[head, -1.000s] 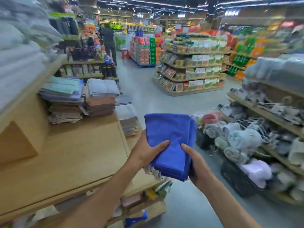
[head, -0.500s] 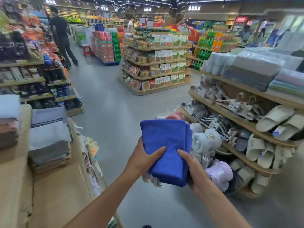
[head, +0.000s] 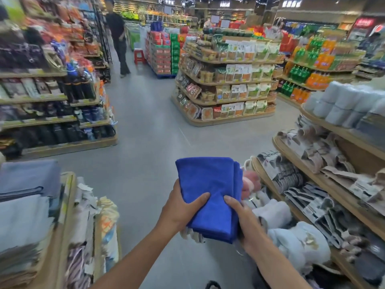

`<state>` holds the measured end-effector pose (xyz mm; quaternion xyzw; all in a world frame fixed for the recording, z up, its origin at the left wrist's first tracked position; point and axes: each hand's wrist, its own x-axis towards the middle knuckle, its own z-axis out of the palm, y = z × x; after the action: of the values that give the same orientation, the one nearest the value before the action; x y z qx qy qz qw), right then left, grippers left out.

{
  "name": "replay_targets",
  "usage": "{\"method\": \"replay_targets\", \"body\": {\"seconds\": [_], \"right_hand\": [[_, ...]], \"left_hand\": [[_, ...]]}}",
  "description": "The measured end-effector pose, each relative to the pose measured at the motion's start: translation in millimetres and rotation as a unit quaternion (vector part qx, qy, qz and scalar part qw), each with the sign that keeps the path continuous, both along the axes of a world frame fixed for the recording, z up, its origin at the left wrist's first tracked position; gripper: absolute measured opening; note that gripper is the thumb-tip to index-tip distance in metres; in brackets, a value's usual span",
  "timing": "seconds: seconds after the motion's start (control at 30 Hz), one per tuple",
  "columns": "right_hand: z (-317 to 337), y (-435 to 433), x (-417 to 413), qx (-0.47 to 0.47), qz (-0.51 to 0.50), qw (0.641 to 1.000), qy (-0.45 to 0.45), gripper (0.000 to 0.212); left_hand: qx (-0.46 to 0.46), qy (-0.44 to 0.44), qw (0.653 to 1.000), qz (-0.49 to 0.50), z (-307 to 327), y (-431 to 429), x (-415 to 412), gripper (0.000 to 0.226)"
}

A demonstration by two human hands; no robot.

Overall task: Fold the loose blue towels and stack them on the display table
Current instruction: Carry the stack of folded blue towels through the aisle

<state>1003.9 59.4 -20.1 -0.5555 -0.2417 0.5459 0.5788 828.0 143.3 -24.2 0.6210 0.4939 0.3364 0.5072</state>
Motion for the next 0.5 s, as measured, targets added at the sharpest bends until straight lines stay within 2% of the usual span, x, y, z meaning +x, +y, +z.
{"method": "replay_targets", "body": {"seconds": [0.1,0.17,0.37,0.5], "right_hand": [[-9,94,26,-0.009,0.035,0.999,-0.003,0.072],[-10,154,39,-0.016,0.077,0.997,-0.014,0.07],[-4,338,36,-0.036,0.238,0.97,-0.032,0.079],[-10,441,-3,-0.052,0.337,0.939,-0.034,0.079]], "left_hand": [[0.003,-0.005,0.999,0.051,-9,78,19,0.072],[0.001,-0.011,0.997,0.082,-10,123,27,0.07],[-0.018,-0.025,0.975,0.221,-8,251,15,0.097],[-0.025,-0.033,0.95,0.309,-21,320,-22,0.101]]}}
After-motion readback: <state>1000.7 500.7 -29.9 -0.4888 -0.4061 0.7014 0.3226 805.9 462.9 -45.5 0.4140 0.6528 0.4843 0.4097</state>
